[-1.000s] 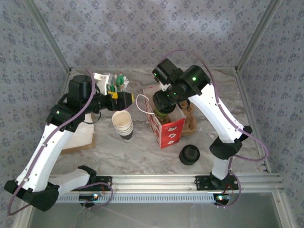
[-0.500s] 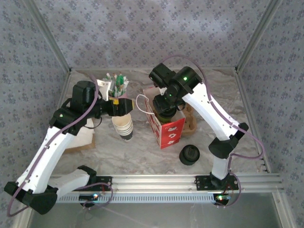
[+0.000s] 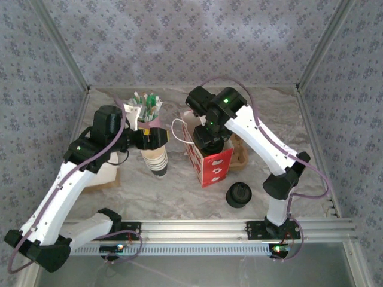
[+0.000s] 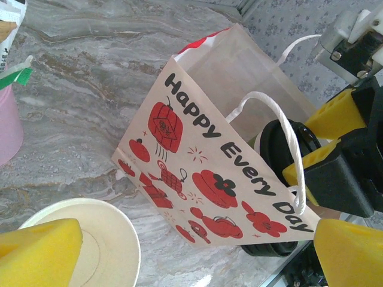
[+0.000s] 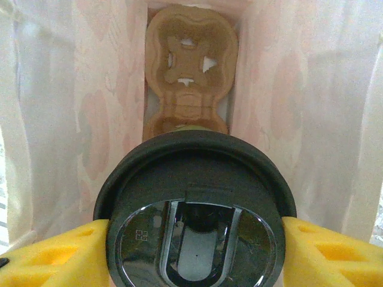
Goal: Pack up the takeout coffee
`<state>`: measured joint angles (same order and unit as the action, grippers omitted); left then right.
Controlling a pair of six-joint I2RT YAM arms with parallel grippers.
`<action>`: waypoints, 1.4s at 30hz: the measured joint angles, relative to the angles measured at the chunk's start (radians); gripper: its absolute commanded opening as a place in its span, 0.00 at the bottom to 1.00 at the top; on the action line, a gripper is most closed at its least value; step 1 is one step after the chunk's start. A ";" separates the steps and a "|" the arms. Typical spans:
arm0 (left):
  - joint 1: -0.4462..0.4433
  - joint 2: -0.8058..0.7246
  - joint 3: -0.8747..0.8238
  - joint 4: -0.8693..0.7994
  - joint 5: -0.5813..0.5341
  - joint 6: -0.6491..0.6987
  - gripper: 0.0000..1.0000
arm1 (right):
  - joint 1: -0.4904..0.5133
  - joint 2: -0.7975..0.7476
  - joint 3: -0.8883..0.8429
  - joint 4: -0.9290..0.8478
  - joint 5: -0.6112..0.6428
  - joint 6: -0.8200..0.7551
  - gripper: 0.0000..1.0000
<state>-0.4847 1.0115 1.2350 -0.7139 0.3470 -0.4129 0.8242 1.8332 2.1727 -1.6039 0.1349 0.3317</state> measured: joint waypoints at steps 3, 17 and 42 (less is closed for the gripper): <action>-0.002 0.000 -0.002 0.000 0.000 0.000 0.99 | 0.003 0.000 -0.009 0.000 0.000 0.000 0.65; -0.013 -0.001 -0.014 0.005 0.000 0.000 0.99 | 0.006 0.044 -0.037 0.000 0.000 -0.001 0.66; -0.022 0.014 -0.022 0.009 0.000 0.001 0.99 | -0.002 0.048 -0.127 0.000 -0.008 -0.001 0.66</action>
<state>-0.5068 1.0252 1.2129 -0.7048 0.3470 -0.4122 0.8223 1.8812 2.0453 -1.6043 0.1272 0.3309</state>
